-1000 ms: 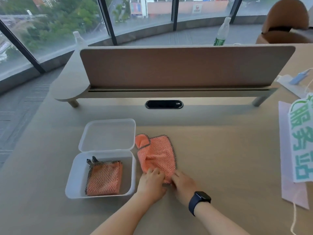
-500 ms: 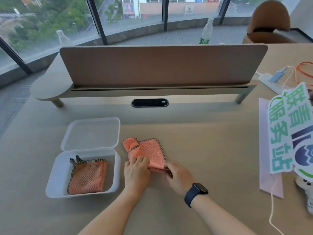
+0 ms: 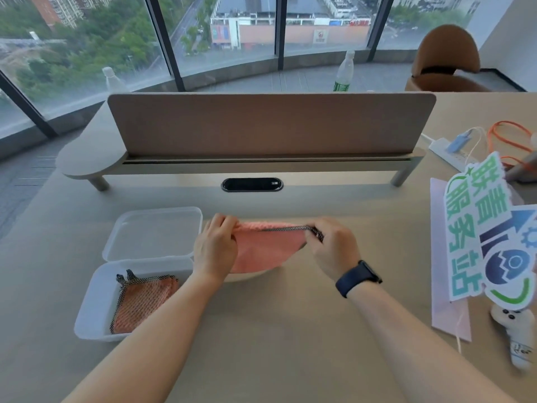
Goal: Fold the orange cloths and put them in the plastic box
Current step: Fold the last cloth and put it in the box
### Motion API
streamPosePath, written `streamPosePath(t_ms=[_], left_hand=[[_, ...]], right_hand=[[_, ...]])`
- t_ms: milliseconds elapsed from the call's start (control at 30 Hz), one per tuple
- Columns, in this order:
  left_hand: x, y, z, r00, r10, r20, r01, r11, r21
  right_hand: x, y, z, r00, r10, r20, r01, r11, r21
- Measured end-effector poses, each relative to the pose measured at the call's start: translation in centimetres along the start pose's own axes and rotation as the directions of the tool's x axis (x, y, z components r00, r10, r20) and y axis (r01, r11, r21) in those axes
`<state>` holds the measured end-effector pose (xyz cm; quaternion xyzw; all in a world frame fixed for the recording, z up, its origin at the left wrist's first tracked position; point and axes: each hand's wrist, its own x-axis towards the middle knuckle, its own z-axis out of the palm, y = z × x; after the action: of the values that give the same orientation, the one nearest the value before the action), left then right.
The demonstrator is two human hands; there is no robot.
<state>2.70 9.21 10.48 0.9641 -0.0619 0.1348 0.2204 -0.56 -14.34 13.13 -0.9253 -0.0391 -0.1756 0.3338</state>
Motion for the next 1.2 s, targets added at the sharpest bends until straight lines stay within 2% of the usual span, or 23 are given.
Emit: streamPosePath(t_ms=[100,200,367,533,633,833,1067,1133,1200], left_hand=[[1.7,1.1,-1.1,0.995,0.087,-0.047,-0.090,0.994,-0.067],[2.4,1.9,-1.6,0.987,0.156,-0.044,-0.161,0.978,-0.136],[2.2,2.7,-1.2,0.955,0.238,0.175,-0.181,0.939,-0.292],[0.7,2.3,-0.3,0.928,0.250,0.275,-0.173,0.946,-0.276],[-0.2,2.3,-0.1,0.959,0.180,0.218,-0.129,0.964,-0.232],[-0.4,1.3,-0.6,0.998,0.041,0.050,-0.025,0.959,-0.282],[1.5,-0.3,-1.1,0.980,0.199,-0.027,-0.199,0.940,-0.278],[1.1,-0.8,-0.7,0.976,0.217,-0.002,-0.208,0.934,-0.292],[0.0,-1.2,-0.4,0.974,0.204,0.100,-0.161,0.930,-0.331]], right_hand=[[1.5,-0.5,-1.9,0.998,0.006,-0.066,-0.003,0.999,0.044],[2.0,-0.6,-3.2,0.996,0.061,-0.068,-0.054,0.993,0.101],[1.5,-0.3,-3.5,0.983,0.182,-0.039,-0.170,0.964,0.204],[0.6,0.4,-3.4,0.969,0.245,-0.013,-0.237,0.947,0.217],[-0.1,1.0,-3.1,0.966,0.257,0.015,-0.255,0.950,0.179],[-0.2,1.8,-2.7,0.958,0.288,0.017,-0.287,0.948,0.135],[0.3,2.3,-3.3,0.971,0.230,-0.066,-0.218,0.965,0.147],[-0.6,2.8,-3.3,0.977,0.209,-0.034,-0.201,0.967,0.155],[-2.1,3.9,-2.7,0.980,0.196,0.043,-0.200,0.969,0.146]])
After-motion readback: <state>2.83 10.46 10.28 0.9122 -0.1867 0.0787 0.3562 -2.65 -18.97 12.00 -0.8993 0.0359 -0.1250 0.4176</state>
